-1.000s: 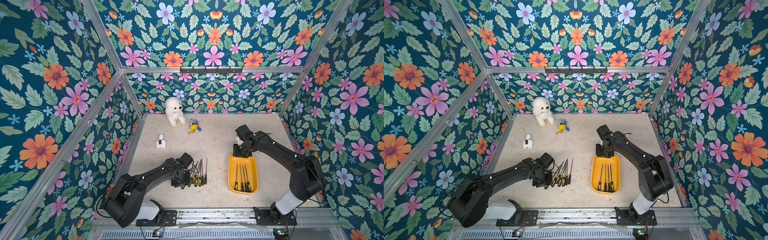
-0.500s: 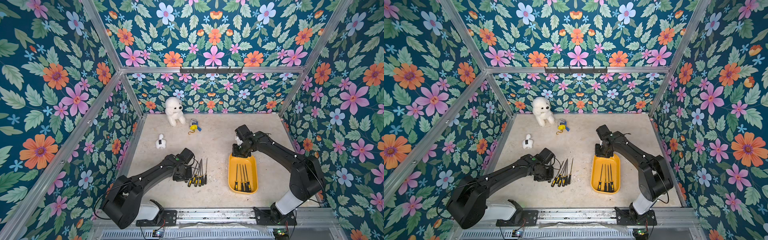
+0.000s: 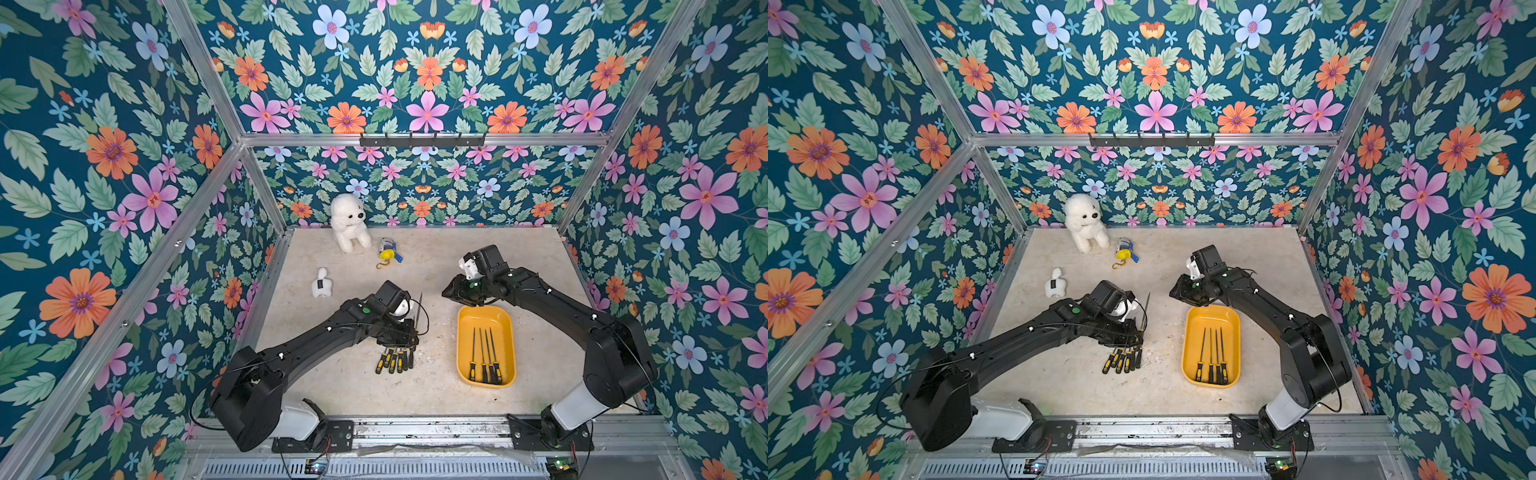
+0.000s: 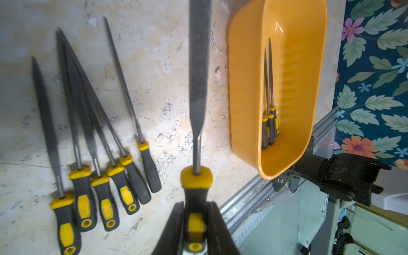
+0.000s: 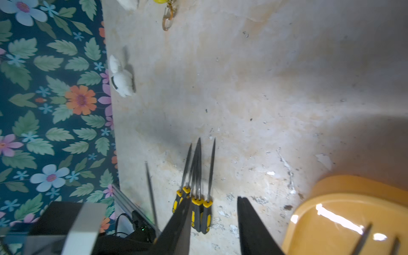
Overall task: Put the file tool into the storage box
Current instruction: Pick up the file tool from the center of the board, then place the file tool in the storage box.
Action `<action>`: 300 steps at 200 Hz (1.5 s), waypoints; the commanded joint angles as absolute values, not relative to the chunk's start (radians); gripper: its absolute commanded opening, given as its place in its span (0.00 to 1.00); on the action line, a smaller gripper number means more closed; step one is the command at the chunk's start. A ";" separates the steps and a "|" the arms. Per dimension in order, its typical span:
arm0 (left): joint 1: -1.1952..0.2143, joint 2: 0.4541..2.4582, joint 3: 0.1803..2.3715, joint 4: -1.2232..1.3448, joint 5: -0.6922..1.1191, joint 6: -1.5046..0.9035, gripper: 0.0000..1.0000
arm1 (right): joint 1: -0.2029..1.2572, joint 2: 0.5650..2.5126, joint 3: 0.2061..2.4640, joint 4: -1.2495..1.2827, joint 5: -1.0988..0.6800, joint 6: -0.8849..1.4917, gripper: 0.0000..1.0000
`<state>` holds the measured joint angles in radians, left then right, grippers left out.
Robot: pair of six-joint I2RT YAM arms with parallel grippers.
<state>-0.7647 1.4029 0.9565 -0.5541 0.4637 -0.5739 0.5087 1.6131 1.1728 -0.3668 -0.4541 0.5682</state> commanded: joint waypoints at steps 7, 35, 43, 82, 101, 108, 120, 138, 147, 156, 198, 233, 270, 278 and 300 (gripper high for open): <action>-0.775 1.412 0.965 -0.525 0.489 -0.574 0.14 | 0.535 1.647 1.183 -0.249 -0.541 0.627 0.40; -0.786 1.423 0.969 -0.519 0.489 -0.577 0.14 | 0.565 1.702 1.194 -0.247 -0.556 0.634 0.39; -0.790 1.424 0.968 -0.516 0.489 -0.580 0.14 | 0.570 1.709 1.193 -0.243 -0.560 0.636 0.39; -0.805 1.422 0.962 -0.509 0.489 -0.586 0.14 | 0.589 1.740 1.198 -0.234 -0.548 0.647 0.38; -0.808 1.416 0.956 -0.503 0.497 -0.588 0.14 | 0.591 1.750 1.199 -0.232 -0.540 0.653 0.33; -0.808 1.415 0.954 -0.505 0.495 -0.587 0.14 | 0.591 1.755 1.203 -0.235 -0.541 0.653 0.29; -0.808 1.413 0.951 -0.508 0.494 -0.586 0.14 | 0.591 1.764 1.210 -0.254 -0.545 0.649 0.18; -0.808 1.409 0.951 -0.509 0.488 -0.590 0.16 | 0.592 1.758 1.210 -0.281 -0.542 0.638 0.01; -0.807 1.406 0.952 -0.508 0.485 -0.595 0.22 | 0.592 1.749 1.210 -0.306 -0.532 0.628 0.00; -0.807 1.399 0.953 -0.507 0.476 -0.599 0.35 | 0.591 1.737 1.213 -0.340 -0.520 0.617 0.00; -0.793 1.313 0.911 -0.469 0.456 -0.649 0.83 | 0.496 1.666 1.274 -0.678 -0.331 0.450 0.00; -0.757 1.293 0.868 -0.469 0.434 -0.660 0.84 | 0.375 1.601 1.281 -0.818 -0.267 0.340 0.00; -0.755 1.314 0.870 -0.471 0.412 -0.658 0.84 | 0.376 1.647 1.239 -0.788 -0.299 0.321 0.00; -0.755 1.316 0.866 -0.471 0.410 -0.658 0.84 | 0.381 1.648 1.227 -0.774 -0.291 0.326 0.00; -0.755 1.311 0.852 -0.468 0.400 -0.663 0.84 | 0.399 1.703 1.204 -0.740 -0.290 0.330 0.00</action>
